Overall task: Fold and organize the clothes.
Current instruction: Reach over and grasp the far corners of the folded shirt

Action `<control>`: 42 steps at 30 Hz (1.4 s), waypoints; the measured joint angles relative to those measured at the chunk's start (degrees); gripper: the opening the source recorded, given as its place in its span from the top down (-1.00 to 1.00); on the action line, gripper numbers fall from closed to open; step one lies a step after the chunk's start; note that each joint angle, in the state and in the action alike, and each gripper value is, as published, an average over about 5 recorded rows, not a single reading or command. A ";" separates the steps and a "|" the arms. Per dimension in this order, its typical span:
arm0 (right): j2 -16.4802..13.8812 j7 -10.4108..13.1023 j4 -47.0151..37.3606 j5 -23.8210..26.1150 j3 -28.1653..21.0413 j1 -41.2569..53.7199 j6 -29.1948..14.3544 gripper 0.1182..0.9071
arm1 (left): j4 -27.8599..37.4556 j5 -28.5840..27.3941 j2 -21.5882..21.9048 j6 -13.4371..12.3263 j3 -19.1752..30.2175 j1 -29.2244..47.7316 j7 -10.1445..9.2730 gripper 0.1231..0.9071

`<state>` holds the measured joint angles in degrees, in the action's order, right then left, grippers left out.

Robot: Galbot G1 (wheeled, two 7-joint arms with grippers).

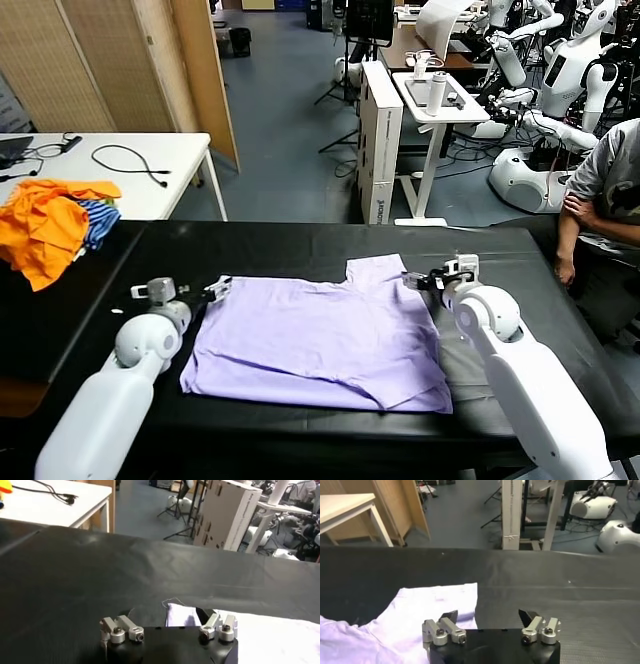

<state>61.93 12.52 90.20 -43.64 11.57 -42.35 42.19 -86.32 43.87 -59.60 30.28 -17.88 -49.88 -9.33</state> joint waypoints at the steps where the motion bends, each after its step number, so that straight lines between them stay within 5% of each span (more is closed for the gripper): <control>1: 0.08 -0.02 -0.14 0.05 -0.08 0.04 0.00 -0.72 | 0.26 -0.02 -0.04 -0.03 0.15 0.26 -0.01 -1.00; 7: 0.26 -0.22 -0.82 0.13 -0.15 0.28 0.00 -0.63 | 0.57 -0.41 -0.51 0.01 1.36 1.00 -0.07 -0.87; 15: 0.44 -1.65 -2.23 0.95 -0.82 0.84 0.00 -0.29 | 0.68 -1.23 -1.15 0.09 2.27 0.98 -0.01 0.28; 24: 0.56 -2.64 -2.53 2.07 -1.17 1.03 0.00 0.89 | 0.58 -1.99 -1.06 -0.07 2.32 0.20 0.65 0.85; 38: 0.40 -3.83 -1.21 2.13 -0.66 -0.01 0.00 0.95 | -1.29 -2.06 -0.51 -0.28 1.42 -1.54 1.22 0.92; 42: 0.40 -3.91 -1.21 2.15 -0.49 -0.13 0.00 0.75 | -1.72 -2.09 -0.48 -0.28 1.25 -2.13 1.22 0.92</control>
<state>62.33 8.61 88.99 -41.49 11.08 -42.48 42.19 -88.04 41.78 -60.08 30.00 -16.63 -52.01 -8.11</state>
